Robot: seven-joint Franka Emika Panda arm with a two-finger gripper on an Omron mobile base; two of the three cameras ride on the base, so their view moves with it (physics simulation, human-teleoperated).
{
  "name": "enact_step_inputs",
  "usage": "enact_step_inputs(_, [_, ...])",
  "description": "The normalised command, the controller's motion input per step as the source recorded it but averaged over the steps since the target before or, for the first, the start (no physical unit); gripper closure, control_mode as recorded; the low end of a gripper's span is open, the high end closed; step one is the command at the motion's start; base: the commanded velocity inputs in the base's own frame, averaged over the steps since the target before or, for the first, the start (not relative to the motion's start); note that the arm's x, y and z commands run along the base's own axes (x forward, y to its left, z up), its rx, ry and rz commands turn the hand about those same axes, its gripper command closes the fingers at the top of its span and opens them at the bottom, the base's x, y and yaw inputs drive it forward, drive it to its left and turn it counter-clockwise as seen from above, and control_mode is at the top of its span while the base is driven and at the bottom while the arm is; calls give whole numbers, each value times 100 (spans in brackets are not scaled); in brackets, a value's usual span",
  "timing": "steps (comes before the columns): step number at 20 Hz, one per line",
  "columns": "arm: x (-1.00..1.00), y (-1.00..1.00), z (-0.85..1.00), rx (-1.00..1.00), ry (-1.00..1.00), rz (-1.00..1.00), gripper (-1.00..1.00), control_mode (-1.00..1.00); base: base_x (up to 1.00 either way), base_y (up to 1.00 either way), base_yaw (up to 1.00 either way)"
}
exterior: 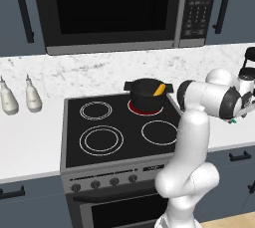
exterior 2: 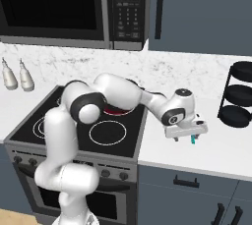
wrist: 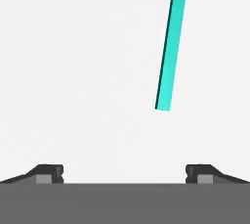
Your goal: Put the bell pepper and corn in the pot. Retrieve the spatula and lightly stir the vegetables in the pot.
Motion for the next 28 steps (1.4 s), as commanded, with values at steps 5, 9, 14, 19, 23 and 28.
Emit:
enact_step_inputs(5, [33,-22,-27,1,5,2,-100,-100,0,0,0])
enact_step_inputs(9, [28,-16,-30,1,7,3,-100,-100,0,0,0])
enact_step_inputs(14, [17,-1,-41,0,5,4,-100,-100,0,0,0])
enact_step_inputs(19, [2,0,-49,0,2,5,100,-100,0,0,0])
enact_step_inputs(23, [6,0,-59,0,2,6,100,-100,0,0,0])
enact_step_inputs(28, [18,0,-63,0,1,8,100,-100,0,0,0])
